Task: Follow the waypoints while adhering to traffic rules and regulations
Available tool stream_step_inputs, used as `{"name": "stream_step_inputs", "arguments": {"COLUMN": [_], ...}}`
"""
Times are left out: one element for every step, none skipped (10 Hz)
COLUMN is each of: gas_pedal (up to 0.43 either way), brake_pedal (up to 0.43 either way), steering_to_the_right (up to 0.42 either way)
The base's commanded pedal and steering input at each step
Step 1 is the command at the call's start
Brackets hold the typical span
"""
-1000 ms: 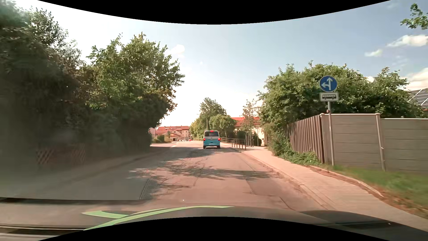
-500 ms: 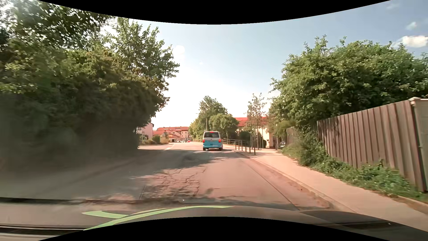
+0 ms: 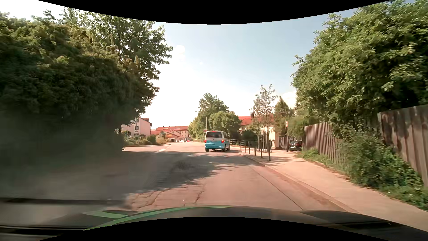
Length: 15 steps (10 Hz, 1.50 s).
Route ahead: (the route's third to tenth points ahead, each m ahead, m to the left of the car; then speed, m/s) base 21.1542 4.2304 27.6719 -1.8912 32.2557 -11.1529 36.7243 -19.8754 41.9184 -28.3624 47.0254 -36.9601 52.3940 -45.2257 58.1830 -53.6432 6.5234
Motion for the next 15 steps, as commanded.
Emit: {"name": "stream_step_inputs", "arguments": {"gas_pedal": [0.0,0.0,0.02,0.028,0.047,0.047,0.059,0.059,0.067,0.079,0.079,0.087,0.098,0.098,0.098], "brake_pedal": [0.0,0.0,0.0,0.0,0.0,0.0,0.0,0.0,0.0,0.0,0.0,0.0,0.0,0.0,0.0], "steering_to_the_right": [-0.006,-0.007,-0.009,-0.012,-0.017,-0.017,-0.014,-0.012,-0.013,-0.015,-0.016,-0.013,-0.013,-0.015,-0.015]}}
